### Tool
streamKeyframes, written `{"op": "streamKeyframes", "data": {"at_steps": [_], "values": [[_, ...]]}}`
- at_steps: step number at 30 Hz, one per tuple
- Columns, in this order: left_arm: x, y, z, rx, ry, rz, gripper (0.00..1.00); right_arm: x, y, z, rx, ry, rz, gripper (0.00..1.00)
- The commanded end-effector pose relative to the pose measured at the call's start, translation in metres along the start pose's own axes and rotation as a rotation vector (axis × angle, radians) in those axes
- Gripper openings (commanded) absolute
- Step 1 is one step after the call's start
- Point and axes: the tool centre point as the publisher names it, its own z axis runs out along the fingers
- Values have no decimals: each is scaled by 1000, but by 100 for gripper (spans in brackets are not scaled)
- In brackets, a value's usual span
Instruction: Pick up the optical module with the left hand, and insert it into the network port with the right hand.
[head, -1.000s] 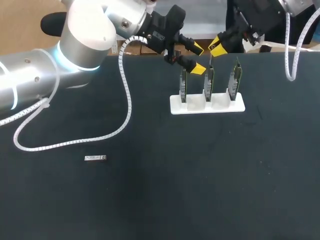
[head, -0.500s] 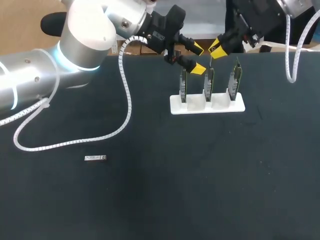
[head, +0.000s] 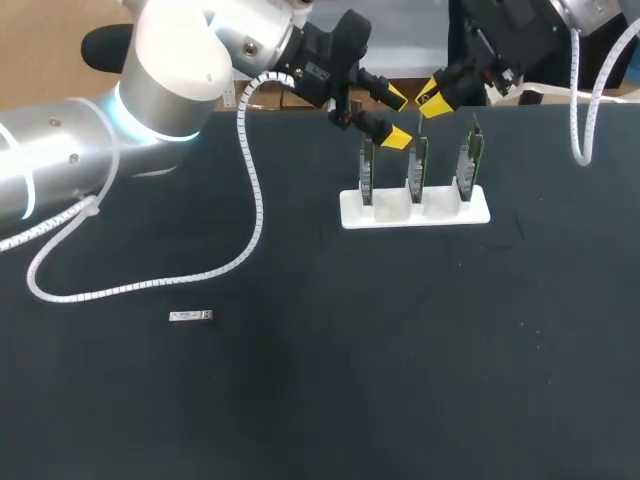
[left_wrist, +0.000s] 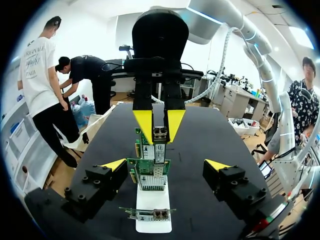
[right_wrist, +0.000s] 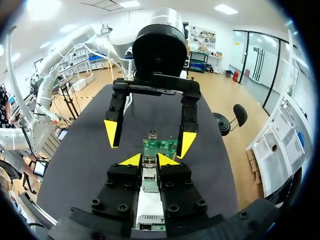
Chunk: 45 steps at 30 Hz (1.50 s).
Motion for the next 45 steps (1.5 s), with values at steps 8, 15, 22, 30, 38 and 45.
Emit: {"op": "streamKeyframes", "data": {"at_steps": [8,15,22,30,38,45], "values": [[-1,2,1,4,5,-2,100,0,2,0,24,5,3,0],[-1,2,1,4,5,-2,100,-3,4,-1,39,-1,1,0],[-1,2,1,4,5,-2,100,-2,5,-1,48,11,-1,0],[-1,2,1,4,5,-2,100,-1,5,2,51,13,7,0],[-1,2,1,4,5,-2,100,1,3,3,48,20,7,0],[-1,2,1,4,5,-2,100,4,3,4,45,25,13,0]]}}
